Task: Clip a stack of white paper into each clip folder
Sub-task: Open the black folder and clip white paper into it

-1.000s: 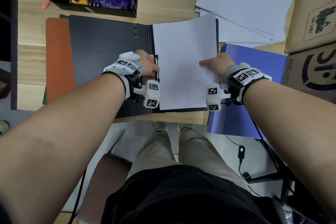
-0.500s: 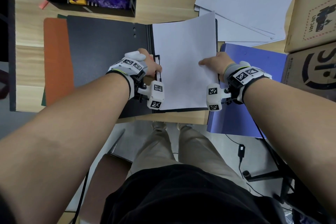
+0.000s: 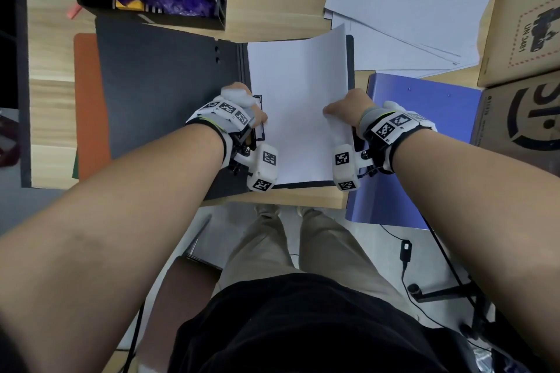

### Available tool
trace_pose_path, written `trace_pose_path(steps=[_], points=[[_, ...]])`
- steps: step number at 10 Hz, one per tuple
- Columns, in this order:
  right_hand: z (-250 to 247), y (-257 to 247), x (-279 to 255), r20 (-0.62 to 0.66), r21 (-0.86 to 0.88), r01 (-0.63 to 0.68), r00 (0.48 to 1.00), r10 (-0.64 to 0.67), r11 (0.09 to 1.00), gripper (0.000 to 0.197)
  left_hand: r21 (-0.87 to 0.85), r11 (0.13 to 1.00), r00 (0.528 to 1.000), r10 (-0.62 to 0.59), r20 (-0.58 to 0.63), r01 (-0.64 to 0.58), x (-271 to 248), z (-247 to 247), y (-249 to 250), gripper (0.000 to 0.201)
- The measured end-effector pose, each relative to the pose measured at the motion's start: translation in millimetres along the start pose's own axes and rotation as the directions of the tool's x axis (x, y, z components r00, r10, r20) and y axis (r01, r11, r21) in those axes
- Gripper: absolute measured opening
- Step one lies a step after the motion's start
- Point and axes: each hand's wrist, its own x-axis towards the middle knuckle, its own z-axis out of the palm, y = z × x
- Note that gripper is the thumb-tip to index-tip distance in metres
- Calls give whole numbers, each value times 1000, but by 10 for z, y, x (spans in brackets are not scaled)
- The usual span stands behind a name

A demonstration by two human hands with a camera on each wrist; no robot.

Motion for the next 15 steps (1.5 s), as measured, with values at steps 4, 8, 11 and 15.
trace_pose_path(steps=[4,8,11,15], points=[[-47,-59,-122,-189,-208,-19,982,-21,978,30,227,974,999,-2,43,-7,93,-75,59,48],[246,-643,-353,94,-506,251,967,-237,825,52,45,948,737,-215,-641,316,84,-637,-494,40],[468,-826,-445,111,-709,171,985,-131,684,55,-229,852,638,-507,-580,470,-71,-698,-1034,105],[233,-938,-717,271,-473,259,952,-141,842,65,-313,947,863,-221,-455,77,-708,-1505,-636,54]])
